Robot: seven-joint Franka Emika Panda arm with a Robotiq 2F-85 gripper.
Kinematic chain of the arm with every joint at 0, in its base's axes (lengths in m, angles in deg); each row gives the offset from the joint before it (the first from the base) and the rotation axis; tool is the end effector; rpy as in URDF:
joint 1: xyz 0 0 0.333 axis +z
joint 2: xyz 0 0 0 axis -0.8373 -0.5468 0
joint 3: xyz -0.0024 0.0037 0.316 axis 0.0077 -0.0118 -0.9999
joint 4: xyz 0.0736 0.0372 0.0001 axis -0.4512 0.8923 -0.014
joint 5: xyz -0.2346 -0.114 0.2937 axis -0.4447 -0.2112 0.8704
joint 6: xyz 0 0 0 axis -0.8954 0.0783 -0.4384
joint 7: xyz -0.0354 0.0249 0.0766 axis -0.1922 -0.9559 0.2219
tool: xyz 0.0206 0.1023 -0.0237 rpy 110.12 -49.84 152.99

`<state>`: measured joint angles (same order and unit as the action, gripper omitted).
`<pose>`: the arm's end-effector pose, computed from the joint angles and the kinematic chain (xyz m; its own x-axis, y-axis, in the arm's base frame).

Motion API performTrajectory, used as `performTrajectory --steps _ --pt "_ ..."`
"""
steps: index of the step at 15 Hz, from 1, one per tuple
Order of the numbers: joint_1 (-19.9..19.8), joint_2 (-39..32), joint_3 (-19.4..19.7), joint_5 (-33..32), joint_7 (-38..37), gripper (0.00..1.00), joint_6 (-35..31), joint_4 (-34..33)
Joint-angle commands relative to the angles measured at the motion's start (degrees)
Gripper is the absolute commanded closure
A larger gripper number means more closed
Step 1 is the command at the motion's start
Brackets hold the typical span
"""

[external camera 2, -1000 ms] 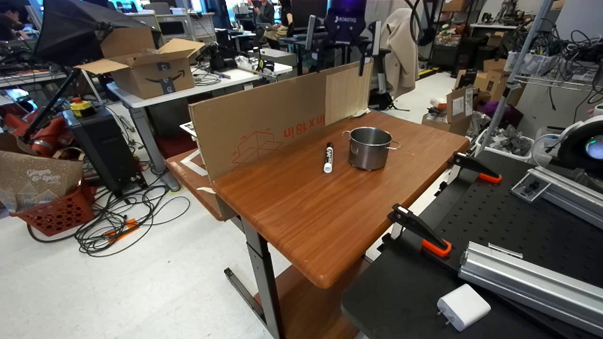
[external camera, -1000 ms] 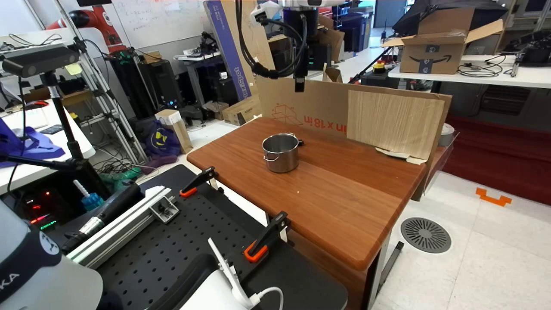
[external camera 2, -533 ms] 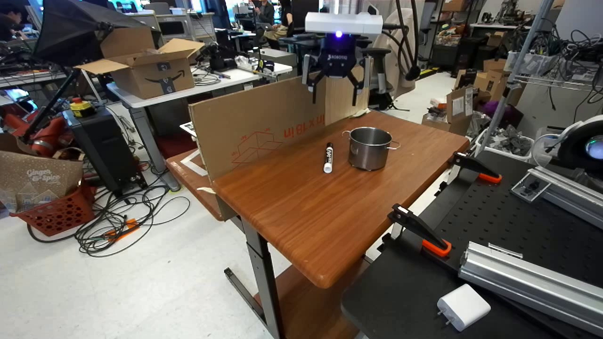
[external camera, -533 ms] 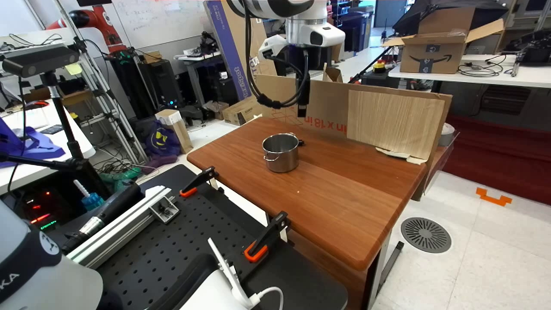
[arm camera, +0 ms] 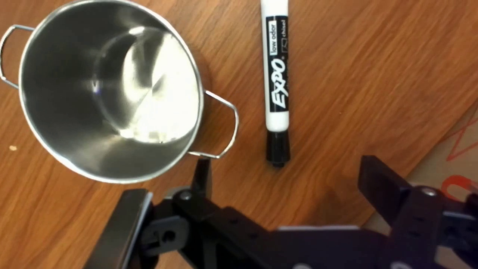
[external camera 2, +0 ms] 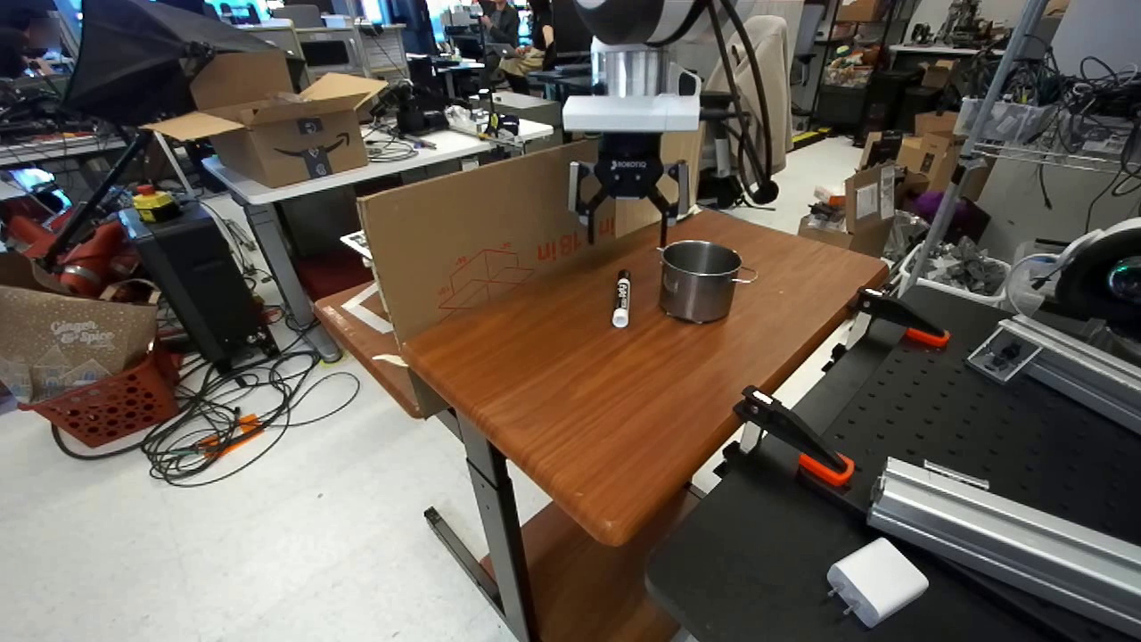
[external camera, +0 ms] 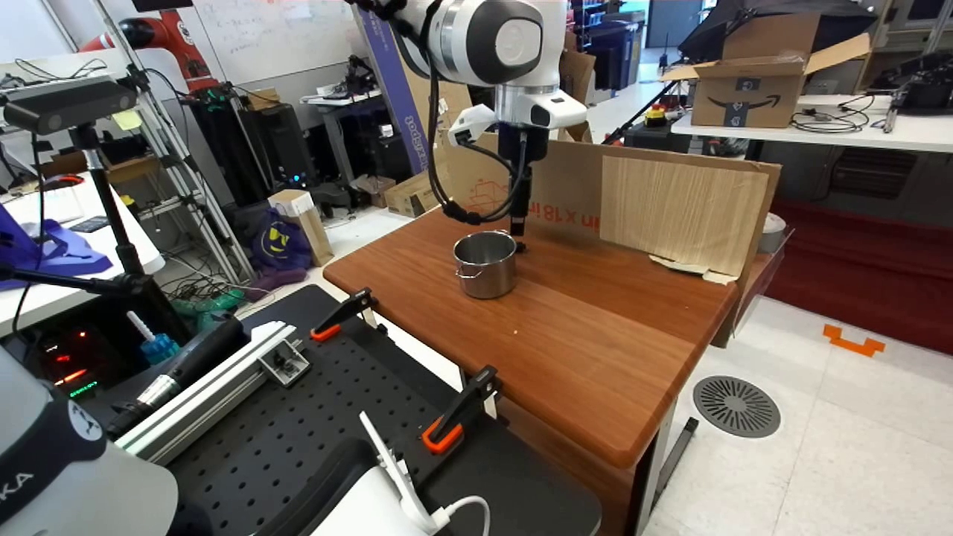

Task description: Pick up the marker and put it in the bowl

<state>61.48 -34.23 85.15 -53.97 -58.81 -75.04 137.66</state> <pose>0.6223 0.0362 0.1865 0.6465 -0.7546 -0.1129 -0.7572 -0.6526 0.0259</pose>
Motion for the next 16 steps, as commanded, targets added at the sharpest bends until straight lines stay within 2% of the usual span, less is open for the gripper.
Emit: performTrajectory --steps 1,16 --pt "2.2 -2.8 1.8 -0.7 -1.8 0.0 -0.7 -2.3" --pt "4.0 -7.5 3.7 -1.7 -4.1 0.0 -0.2 -6.2"
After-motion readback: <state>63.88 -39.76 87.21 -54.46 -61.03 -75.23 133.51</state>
